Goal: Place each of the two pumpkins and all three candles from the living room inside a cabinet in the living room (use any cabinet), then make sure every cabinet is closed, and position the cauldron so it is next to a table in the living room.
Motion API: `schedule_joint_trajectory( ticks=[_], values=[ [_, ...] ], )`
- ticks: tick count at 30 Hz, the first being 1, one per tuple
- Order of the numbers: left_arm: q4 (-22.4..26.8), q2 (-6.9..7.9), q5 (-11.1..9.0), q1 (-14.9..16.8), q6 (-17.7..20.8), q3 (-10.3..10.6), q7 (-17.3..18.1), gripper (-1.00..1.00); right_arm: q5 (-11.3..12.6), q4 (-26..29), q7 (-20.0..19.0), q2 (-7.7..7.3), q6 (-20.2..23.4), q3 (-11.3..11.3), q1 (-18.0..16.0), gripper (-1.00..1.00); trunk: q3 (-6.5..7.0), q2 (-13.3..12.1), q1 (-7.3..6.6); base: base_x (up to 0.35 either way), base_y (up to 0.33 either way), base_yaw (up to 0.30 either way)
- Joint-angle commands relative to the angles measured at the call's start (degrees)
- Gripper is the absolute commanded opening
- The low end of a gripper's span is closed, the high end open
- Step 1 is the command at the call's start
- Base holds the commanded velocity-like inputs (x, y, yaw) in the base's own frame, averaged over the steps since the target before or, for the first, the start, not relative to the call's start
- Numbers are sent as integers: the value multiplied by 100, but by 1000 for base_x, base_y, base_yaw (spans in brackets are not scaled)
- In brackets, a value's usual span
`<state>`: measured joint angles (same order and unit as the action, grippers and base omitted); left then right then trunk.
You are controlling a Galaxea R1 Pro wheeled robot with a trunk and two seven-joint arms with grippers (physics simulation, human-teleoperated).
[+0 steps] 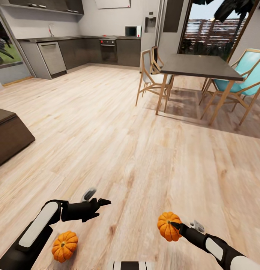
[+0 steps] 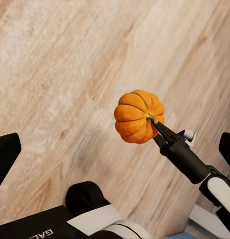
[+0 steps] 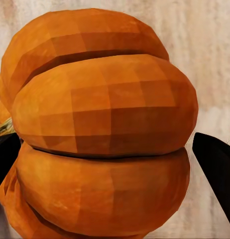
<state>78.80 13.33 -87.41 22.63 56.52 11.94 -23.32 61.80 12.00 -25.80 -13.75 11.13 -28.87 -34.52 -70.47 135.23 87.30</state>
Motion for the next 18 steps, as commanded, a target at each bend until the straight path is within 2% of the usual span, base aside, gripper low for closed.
schedule_joint_trajectory(
  ticks=[1,9,15,18],
  values=[
    [4,3,-57,4,0,11,-58,100,52,4,-13,-5,30,-14,-2,-100,5,-40,-24,0,0,159],
    [-7,3,-57,4,0,19,-58,100,52,4,-59,-5,22,-14,-2,-100,82,-361,-199,0,0,159],
    [-14,3,-57,4,0,16,-58,100,52,4,-78,-6,13,-19,-2,-100,181,-601,-331,0,0,32],
    [-14,4,-57,4,0,5,-58,100,52,4,-69,-5,12,-16,-2,-100,237,-722,-397,0,0,149]
  ],
)
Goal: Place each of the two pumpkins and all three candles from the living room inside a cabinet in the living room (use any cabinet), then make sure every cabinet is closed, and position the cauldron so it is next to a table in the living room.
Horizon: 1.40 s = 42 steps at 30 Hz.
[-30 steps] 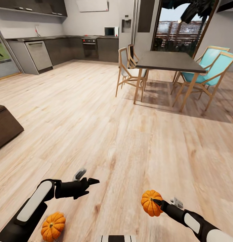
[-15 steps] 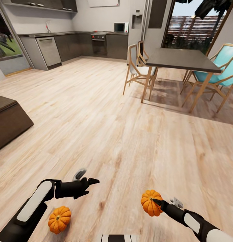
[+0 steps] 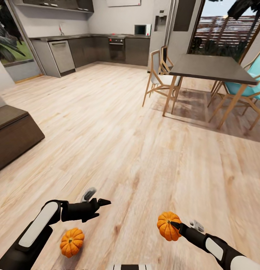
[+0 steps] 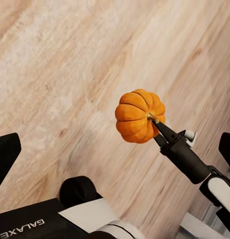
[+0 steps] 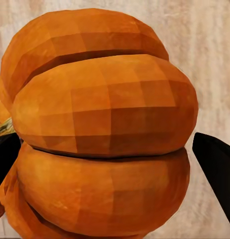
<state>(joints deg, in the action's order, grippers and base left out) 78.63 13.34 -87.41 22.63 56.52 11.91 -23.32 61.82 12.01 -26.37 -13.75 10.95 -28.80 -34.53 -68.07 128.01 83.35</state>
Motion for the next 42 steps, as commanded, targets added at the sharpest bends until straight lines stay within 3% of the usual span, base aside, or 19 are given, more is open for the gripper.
schedule_joint_trajectory(
  ticks=[1,42],
  values=[
    [3,6,-56,5,0,7,-58,100,50,3,-11,-5,30,-21,-1,-100,16,-40,-23,0,0,233],
    [3,1,-56,5,0,30,-58,100,49,3,-8,-5,30,-20,-1,-100,112,-40,-23,20,-2,277]
  ],
)
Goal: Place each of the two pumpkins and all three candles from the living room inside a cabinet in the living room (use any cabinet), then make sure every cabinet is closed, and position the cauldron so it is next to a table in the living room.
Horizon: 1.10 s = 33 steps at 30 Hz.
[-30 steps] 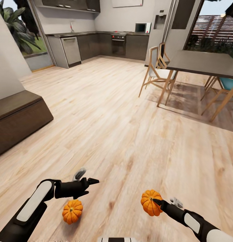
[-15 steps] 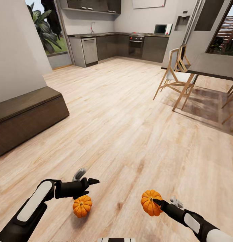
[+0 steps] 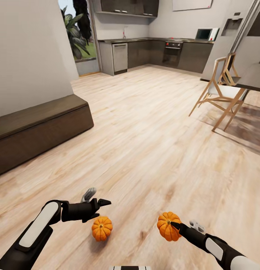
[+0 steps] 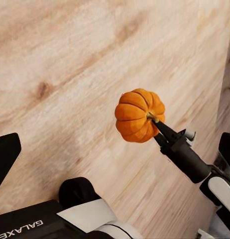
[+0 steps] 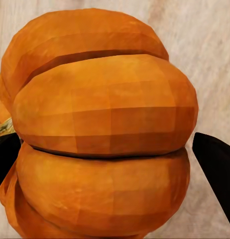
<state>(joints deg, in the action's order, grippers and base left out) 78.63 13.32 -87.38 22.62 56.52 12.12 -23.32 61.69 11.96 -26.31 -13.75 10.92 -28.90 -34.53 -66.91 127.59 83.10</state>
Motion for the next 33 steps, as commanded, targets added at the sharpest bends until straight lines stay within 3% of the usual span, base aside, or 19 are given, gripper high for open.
schedule_joint_trajectory(
  ticks=[1,11,19,33],
  values=[
    [4,4,-60,5,-1,9,-59,100,61,8,-14,-5,33,-10,-1,-100,-2,2,1,201,-109,278],
    [4,4,-60,5,-1,9,-59,100,56,8,-22,-5,33,-10,-1,-100,20,2,1,203,-179,260],
    [4,2,-60,5,-1,9,-59,100,54,8,-25,-5,36,-15,-1,-100,21,2,1,51,-188,23],
    [19,11,-53,5,-1,-28,-59,100,54,8,-15,-8,42,-19,-1,-100,21,2,1,-6,-28,0]
  ],
)
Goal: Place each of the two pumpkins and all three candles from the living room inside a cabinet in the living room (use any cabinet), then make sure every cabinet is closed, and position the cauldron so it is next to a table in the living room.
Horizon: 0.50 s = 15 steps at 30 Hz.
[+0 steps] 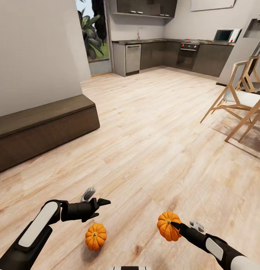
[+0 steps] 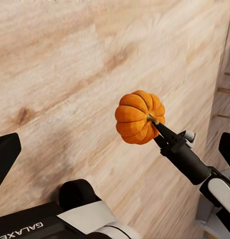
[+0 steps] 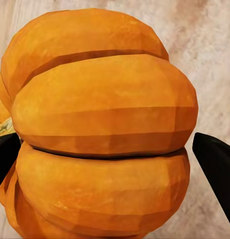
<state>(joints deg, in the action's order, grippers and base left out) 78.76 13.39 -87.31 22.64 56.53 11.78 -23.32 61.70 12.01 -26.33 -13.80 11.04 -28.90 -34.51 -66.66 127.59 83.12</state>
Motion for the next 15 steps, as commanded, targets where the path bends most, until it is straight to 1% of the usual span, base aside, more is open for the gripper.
schedule_joint_trajectory(
  ticks=[1,4,5,7,8,10,12,14,15],
  values=[
    [6,9,-59,3,-1,2,-58,100,53,6,-11,-6,32,-15,-3,-100,-4,2,-1,0,0,0],
    [7,17,-58,3,-1,-21,-58,100,53,140,-6,-32,66,-13,-3,-100,-4,2,-1,0,0,0],
    [7,28,-58,3,-1,-32,-58,100,53,389,-5,-38,85,-15,-3,-100,-4,2,-1,0,0,0],
    [7,48,-58,3,-1,-49,-51,100,53,852,1,-34,115,-12,-3,-100,-40,82,43,0,0,0],
    [-1,66,-54,3,-1,-64,-43,100,53,1243,3,-30,193,-8,-3,-100,-58,122,65,0,0,0],
    [-7,112,-46,3,-1,-90,-37,100,53,1705,4,-50,394,-4,-3,-100,-94,202,109,0,0,0],
    [-9,221,-44,3,-1,-160,-31,100,53,2037,3,-62,622,-5,-3,-100,-130,283,153,0,0,0],
    [-3,415,-46,3,3,-301,-18,100,53,2299,-2,-68,867,-8,-3,-100,-166,363,197,0,0,0],
    [-25,586,-44,3,5,-414,-10,100,53,2451,-3,-71,992,-9,-3,-100,-184,403,219,0,0,0]
  ],
)
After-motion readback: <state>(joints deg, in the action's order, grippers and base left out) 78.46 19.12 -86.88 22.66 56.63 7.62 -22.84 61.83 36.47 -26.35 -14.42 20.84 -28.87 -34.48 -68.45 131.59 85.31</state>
